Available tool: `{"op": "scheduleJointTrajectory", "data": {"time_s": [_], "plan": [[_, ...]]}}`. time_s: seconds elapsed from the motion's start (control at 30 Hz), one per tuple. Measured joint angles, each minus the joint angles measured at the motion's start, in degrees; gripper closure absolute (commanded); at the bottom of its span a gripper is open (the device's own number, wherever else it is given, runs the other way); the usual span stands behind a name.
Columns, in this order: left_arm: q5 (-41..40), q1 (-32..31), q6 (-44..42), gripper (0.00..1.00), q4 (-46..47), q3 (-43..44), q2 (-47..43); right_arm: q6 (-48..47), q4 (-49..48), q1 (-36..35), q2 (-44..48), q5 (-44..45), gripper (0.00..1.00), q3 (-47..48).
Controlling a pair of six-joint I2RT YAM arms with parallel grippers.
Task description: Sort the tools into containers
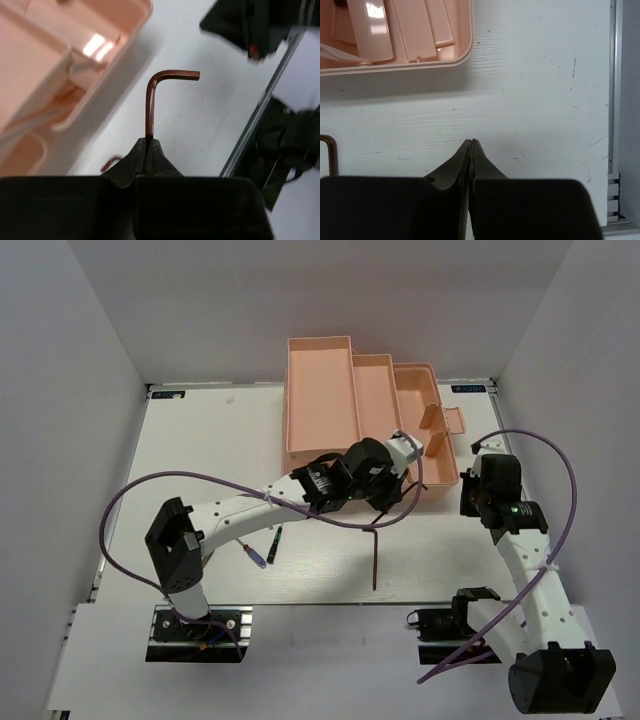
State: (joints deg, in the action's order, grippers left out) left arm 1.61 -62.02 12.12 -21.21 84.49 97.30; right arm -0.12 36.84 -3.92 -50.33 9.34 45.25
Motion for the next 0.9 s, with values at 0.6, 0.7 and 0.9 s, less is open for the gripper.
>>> {"op": "scheduleJointTrajectory", "data": {"time_s": [0.6,0.7,0.9], "plan": [[-5.84,6.56,11.10,1.00,10.12,32.39,29.97,-0.57,2.78,1.99,5.97,-17.66,1.00,-4.04],[-6.19,7.85,12.90,1.00,12.39,35.89,33.18,-1.49,3.37,1.99,6.49,-20.83,1.00,-4.74],[-7.85,9.92,15.47,0.40,14.73,41.18,37.42,-2.40,3.17,1.99,6.34,-24.06,0.62,-5.81]]}}
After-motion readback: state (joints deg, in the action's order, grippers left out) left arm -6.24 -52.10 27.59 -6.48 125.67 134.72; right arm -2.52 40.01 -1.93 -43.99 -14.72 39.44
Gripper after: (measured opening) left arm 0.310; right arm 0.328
